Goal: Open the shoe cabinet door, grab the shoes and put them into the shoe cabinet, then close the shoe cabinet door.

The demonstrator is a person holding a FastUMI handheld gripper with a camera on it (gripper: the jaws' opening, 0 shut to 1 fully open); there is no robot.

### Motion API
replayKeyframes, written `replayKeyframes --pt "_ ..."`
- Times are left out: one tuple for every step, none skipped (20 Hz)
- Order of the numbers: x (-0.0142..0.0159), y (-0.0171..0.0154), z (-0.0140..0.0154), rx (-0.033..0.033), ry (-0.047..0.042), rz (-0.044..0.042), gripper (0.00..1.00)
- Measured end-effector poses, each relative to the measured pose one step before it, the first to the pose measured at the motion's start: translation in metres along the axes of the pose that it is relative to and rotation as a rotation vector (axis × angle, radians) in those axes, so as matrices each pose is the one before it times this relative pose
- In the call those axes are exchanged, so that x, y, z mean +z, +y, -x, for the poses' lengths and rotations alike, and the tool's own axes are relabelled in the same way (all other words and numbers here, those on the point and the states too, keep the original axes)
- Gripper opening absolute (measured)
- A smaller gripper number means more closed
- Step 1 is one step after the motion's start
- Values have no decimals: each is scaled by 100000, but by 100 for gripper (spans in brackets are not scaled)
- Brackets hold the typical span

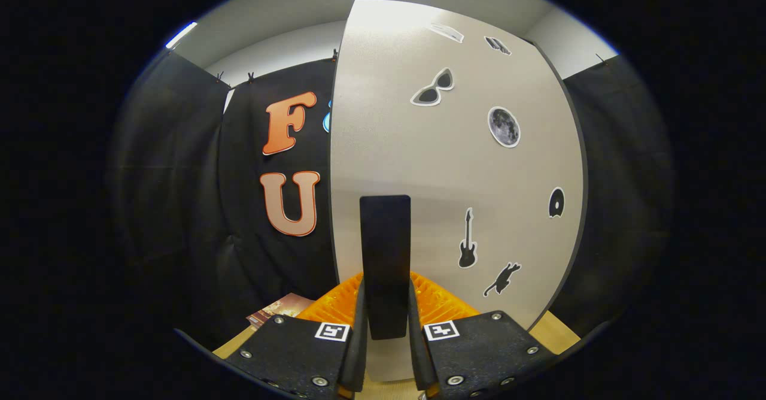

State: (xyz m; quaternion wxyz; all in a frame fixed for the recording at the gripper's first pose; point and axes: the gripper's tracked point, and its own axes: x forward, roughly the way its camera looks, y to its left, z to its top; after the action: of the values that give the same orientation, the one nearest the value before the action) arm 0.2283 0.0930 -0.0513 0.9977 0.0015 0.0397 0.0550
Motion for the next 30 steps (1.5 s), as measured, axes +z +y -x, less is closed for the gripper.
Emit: replayKeyframes --pt "38 -349 996 388 -469 -577 31" --pt "-24 -165 959 79 -84 -464 31" --pt "-63 -371 861 -50 -50 -436 31" --pt "20 -425 820 67 71 -236 31" --pt "9 -409 823 85 -26 -446 31" --pt "-76 -384 857 180 175 -347 31" --pt "63 -330 729 157 -176 -420 31" --pt "-104 -330 698 263 193 -244 31" --pt "41 -420 533 313 -450 -523 31" --pt "53 -383 575 265 62 -510 31" --pt "45 -441 570 247 -14 -687 30" --pt "42 -349 719 122 -274 -514 30" --pt "24 -462 1061 -138 -519 -114 30" --pt "-24 -627 1056 -169 198 -13 30" --pt "-46 -473 639 -133 423 -486 30" --pt "71 -507 567 -430 70 -567 30" --pt "149 -530 633 -593 -202 -464 29" --pt "102 -423 531 -595 15 -175 29" --pt "-11 -537 649 -578 117 -191 29" --pt "-34 -586 542 -515 265 -314 29" --pt "52 -562 647 -570 78 -492 29" --pt "147 -675 617 -771 153 -63 29" --pt "85 -722 514 -1017 24 268 29" --pt "32 -813 560 -1204 -27 666 29" --pt "99 -719 414 -998 142 726 29" --pt "93 -517 327 -467 483 133 29" --pt "23 -559 380 -47 694 8 29" --pt "-32 -438 366 -500 -82 348 29" --pt "159 -532 273 -875 -83 1192 29" --pt "49 -582 116 -971 -48 1079 29"
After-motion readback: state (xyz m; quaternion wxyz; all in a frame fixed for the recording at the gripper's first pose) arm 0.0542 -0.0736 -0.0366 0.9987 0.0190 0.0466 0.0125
